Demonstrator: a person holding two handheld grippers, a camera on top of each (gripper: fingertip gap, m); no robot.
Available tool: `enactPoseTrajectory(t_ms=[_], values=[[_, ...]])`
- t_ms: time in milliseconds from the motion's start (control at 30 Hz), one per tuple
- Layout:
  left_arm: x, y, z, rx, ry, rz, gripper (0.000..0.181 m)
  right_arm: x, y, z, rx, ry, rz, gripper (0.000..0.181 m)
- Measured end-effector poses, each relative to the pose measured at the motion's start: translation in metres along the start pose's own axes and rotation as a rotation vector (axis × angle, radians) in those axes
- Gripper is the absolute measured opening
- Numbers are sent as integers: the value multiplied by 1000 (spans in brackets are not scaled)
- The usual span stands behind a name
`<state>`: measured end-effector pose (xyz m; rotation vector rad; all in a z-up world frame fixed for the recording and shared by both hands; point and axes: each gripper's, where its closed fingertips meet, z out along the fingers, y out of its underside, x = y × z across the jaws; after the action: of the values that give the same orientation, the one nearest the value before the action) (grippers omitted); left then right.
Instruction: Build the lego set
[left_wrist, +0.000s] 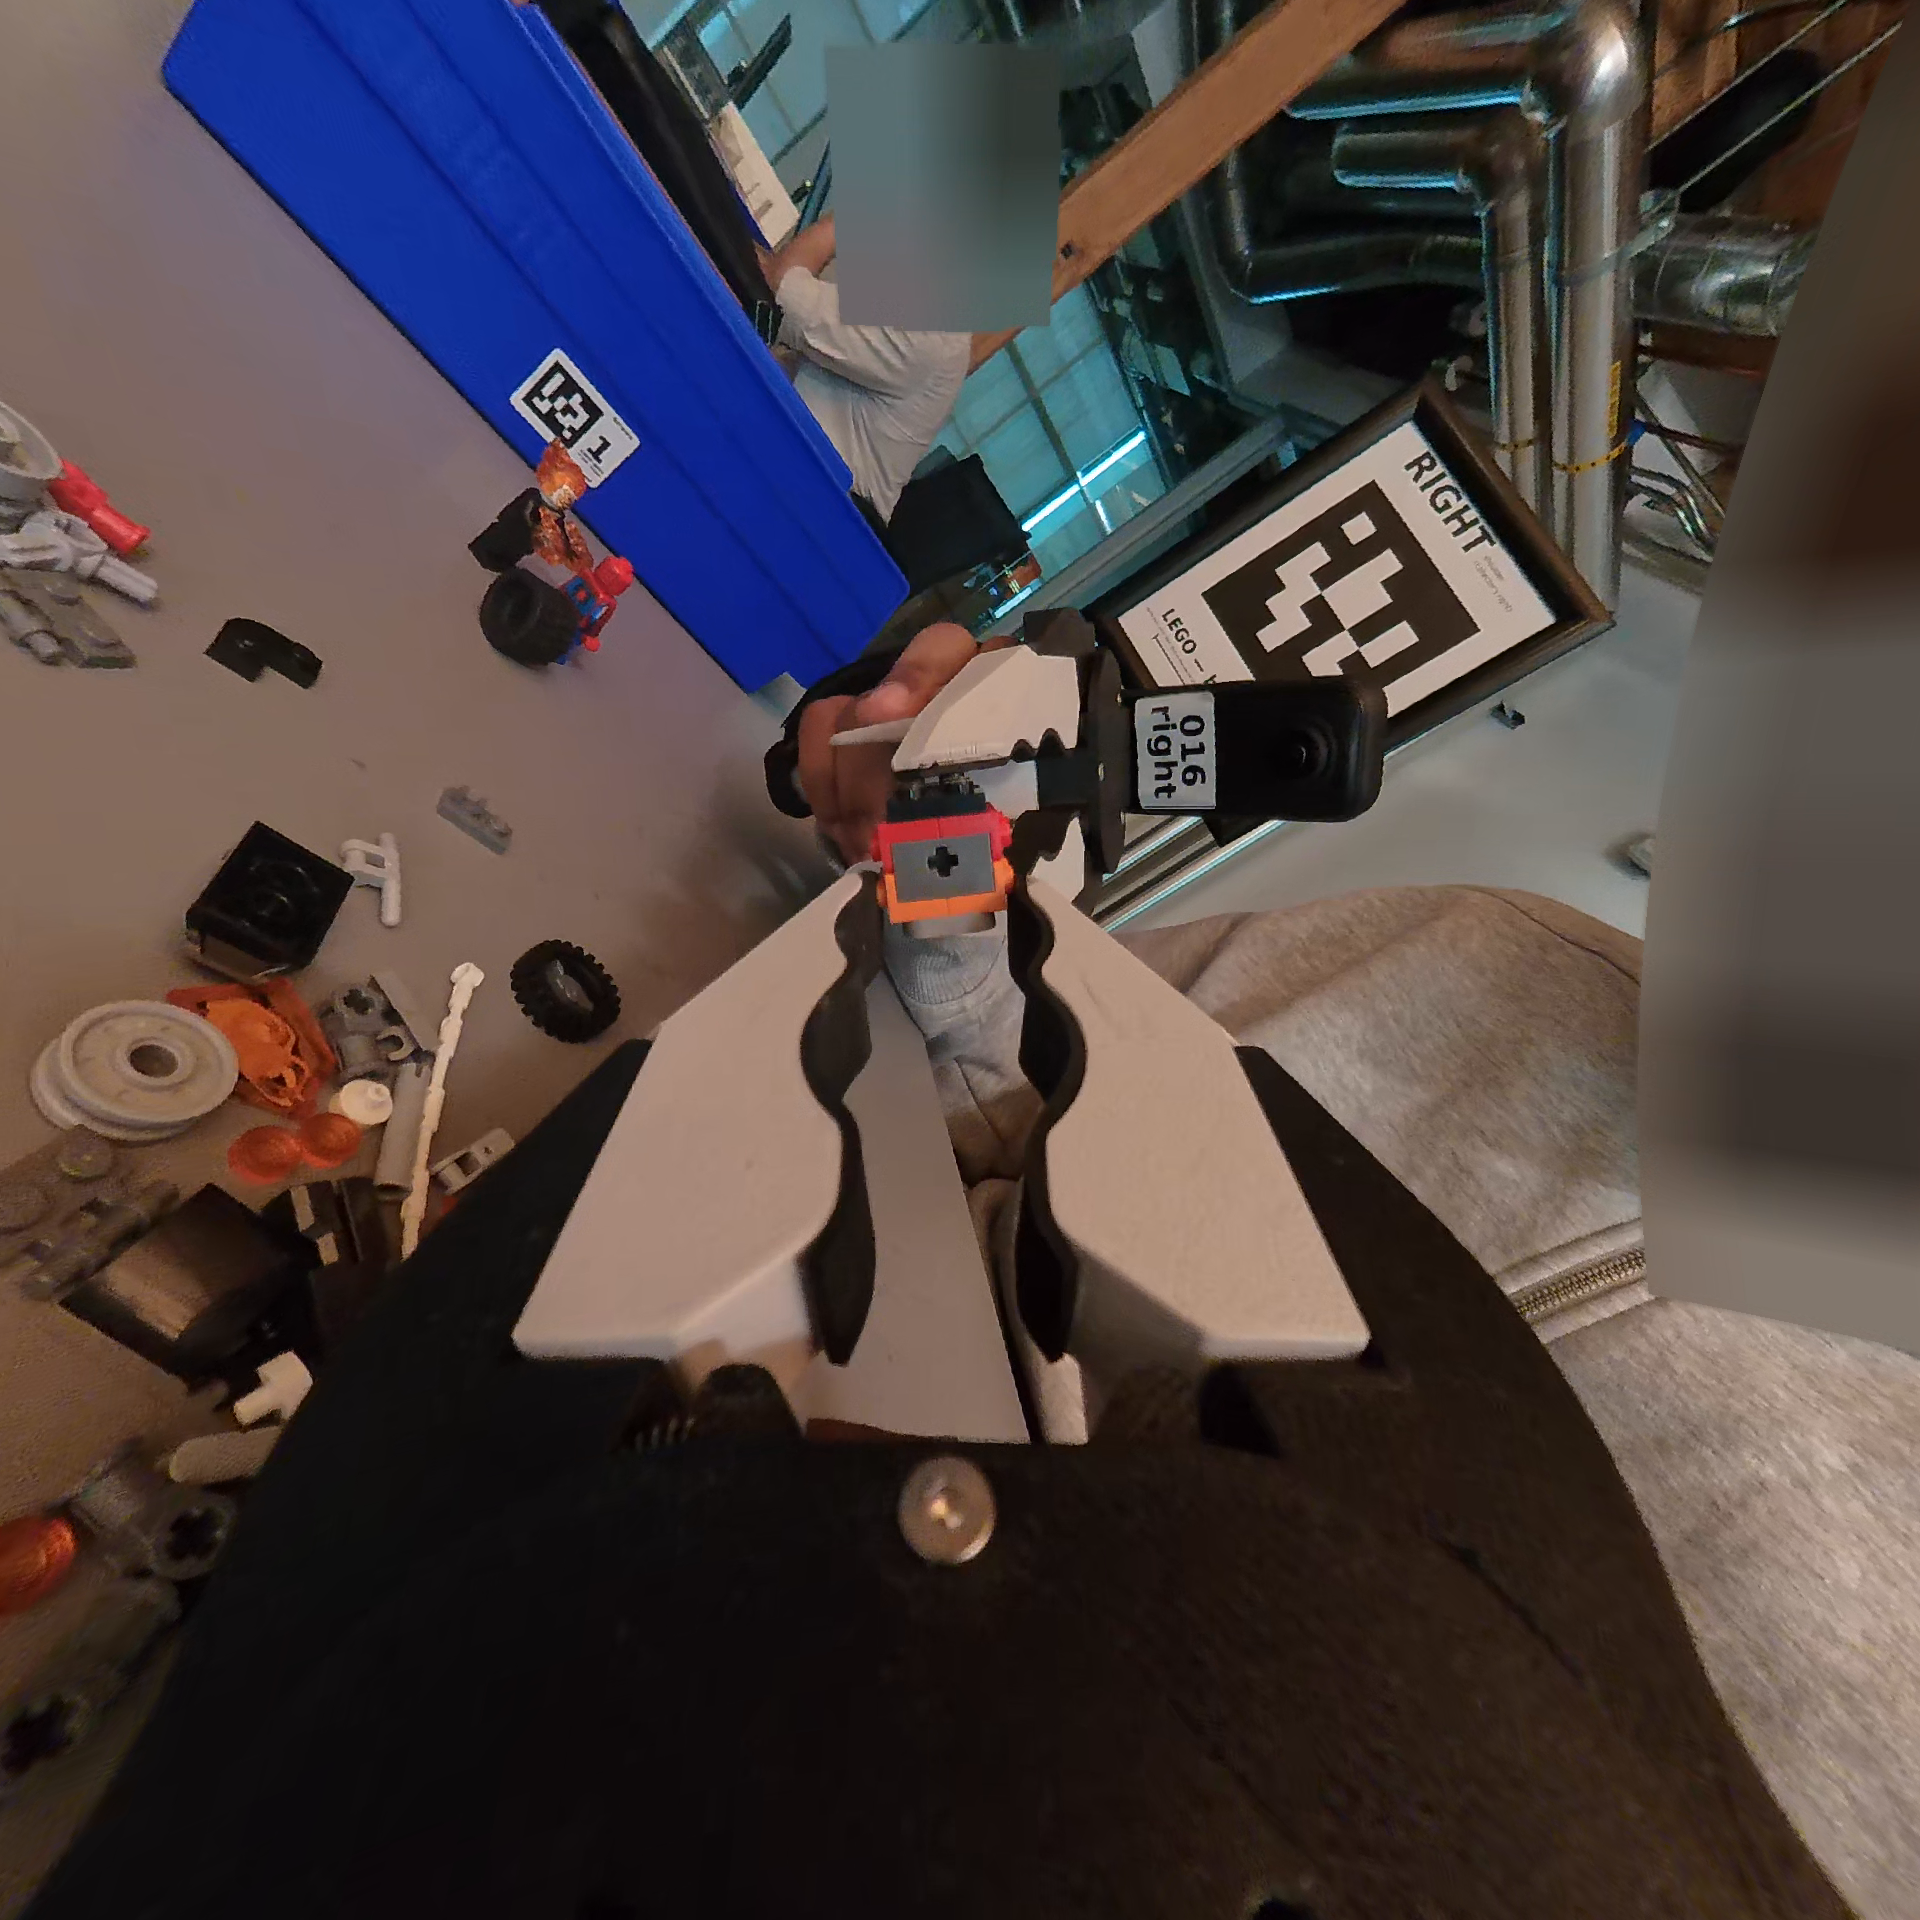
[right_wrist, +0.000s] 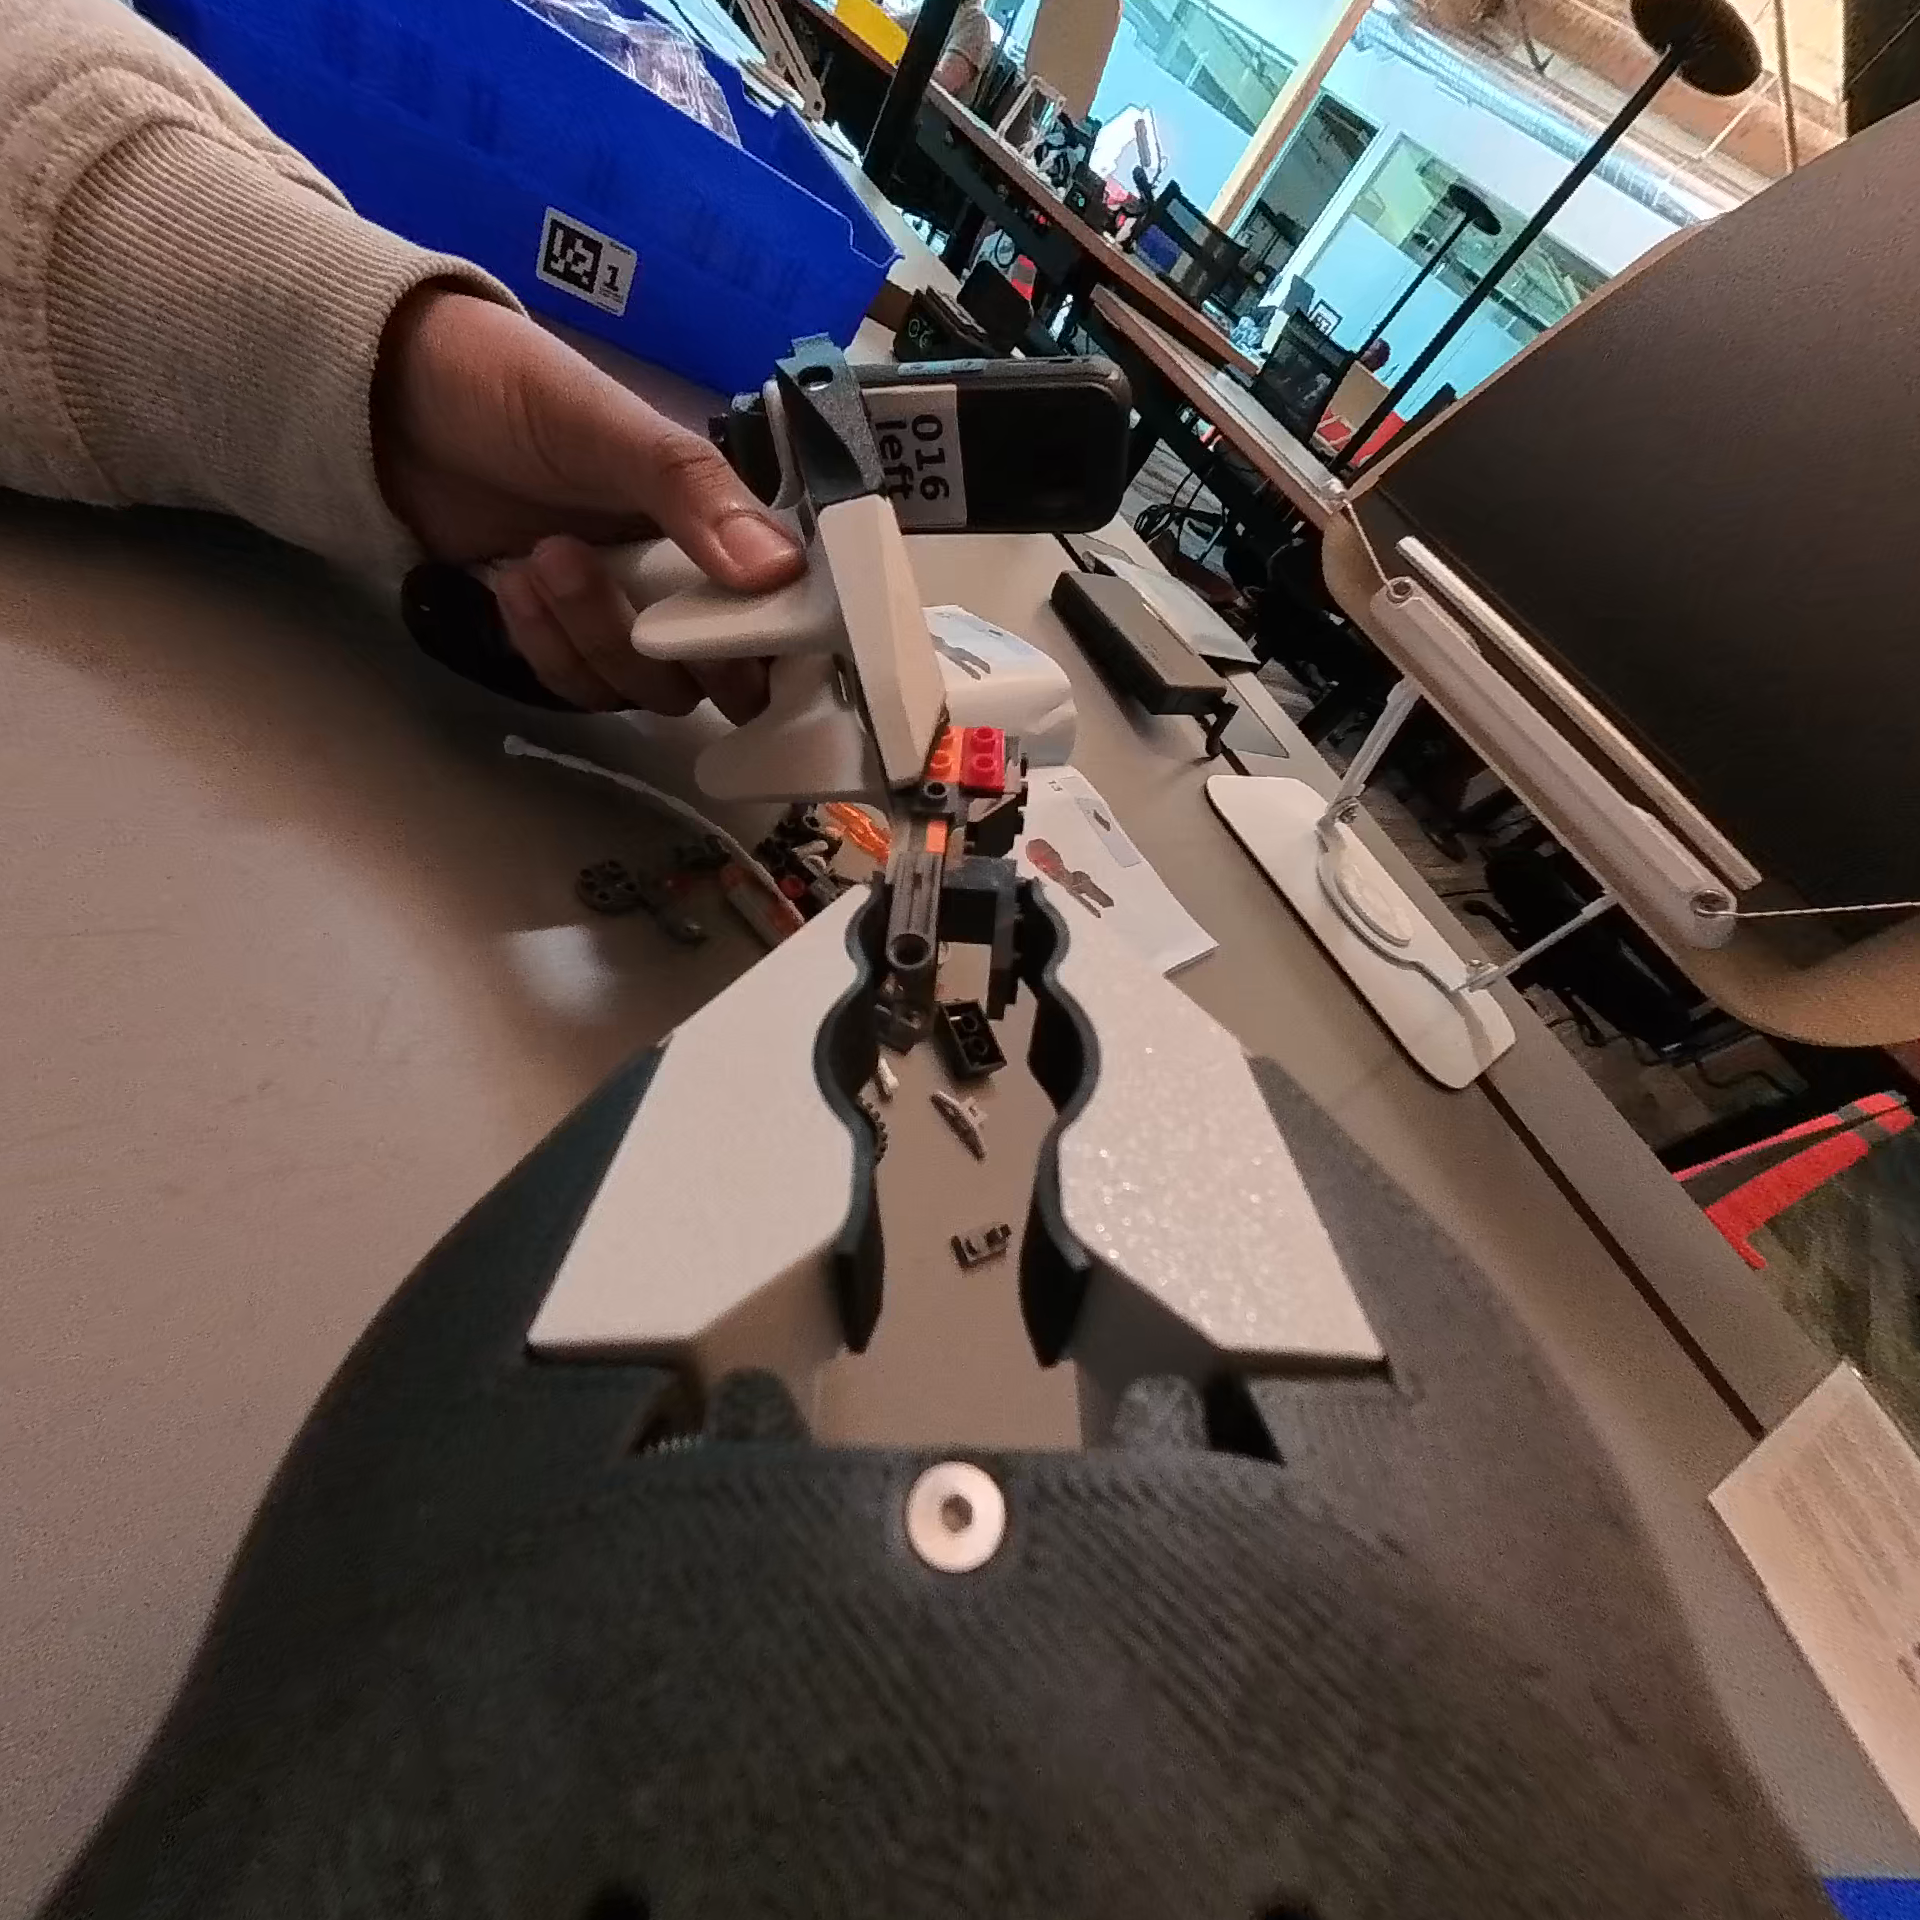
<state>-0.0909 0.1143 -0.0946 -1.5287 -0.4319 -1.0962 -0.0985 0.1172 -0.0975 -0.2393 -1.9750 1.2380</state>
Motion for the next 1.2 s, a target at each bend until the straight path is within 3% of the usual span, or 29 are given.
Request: enactPoseTrajectory(t_ms=[33,533,633,767,900,1033,1200], values=[[0,0,0,-1,-1,0,21,0,0,0,-1,-2,1,23],[7,-2,-2,-2,46,-10,23,3,-6,-1,64,41,-31,24],[10,-5,-4,9,60,0,32,5,-8,-2,88,32,6,24],[18,-10,-3,24,40,144,59,8,-18,-10,177,-35,153,24],[24,-13,0,27,-55,404,83,10,-26,-18,258,-128,300,24],[28,-14,2,27,-158,630,85,5,-30,-22,299,-238,418,23],[29,-8,6,-7,-191,730,65,-1,-32,-22,306,-308,459,24]])
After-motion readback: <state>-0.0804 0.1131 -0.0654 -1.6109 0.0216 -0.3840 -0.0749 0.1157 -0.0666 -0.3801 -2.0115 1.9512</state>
